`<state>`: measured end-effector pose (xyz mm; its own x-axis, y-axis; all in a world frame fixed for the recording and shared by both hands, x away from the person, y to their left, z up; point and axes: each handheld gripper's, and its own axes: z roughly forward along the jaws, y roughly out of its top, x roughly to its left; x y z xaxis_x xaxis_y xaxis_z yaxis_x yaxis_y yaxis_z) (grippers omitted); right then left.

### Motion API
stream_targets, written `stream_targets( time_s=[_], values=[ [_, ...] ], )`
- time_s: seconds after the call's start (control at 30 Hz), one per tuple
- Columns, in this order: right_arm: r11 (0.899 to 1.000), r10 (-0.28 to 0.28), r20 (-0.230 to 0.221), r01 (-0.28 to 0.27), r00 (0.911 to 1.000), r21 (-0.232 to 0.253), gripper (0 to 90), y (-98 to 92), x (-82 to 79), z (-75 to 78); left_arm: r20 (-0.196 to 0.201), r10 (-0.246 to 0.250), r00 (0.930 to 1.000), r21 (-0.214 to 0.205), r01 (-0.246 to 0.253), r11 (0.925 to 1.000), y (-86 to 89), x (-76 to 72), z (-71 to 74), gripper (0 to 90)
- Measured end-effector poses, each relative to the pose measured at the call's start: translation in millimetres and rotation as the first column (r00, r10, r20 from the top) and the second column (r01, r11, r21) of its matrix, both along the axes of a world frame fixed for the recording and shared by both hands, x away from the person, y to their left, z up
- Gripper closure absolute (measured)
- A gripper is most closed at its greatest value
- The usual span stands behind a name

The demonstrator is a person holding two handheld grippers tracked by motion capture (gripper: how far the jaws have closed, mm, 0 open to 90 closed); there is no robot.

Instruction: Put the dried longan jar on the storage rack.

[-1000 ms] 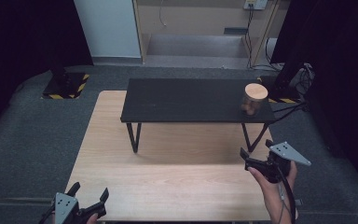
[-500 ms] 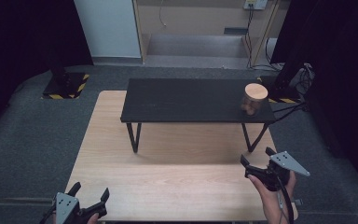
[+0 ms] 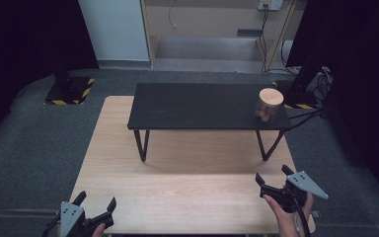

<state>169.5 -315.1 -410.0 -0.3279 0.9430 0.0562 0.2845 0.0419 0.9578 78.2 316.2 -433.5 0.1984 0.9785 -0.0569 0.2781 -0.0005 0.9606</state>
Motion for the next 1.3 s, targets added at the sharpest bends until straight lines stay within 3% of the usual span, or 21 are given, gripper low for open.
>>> stream_targets(
  time_s=[0.53, 1.3],
  values=[
    [1.000, -0.002, 0.015, 0.002, 0.9999, 0.009, 1.5, -2.6, -6.5, -7.4, 0.007, 0.000, 1.0000, -0.001, 0.000, 1.0000, -0.8, -2.8, 1.8, 0.5],
    [1.000, -0.006, 0.026, 0.005, 0.9996, 0.025, 1.4, -7.0, -11.9, -5.5, 0.017, -0.002, 0.9999, -0.003, 0.002, 1.0000, -1.8, -8.3, 3.6, 0.5]
  ],
)
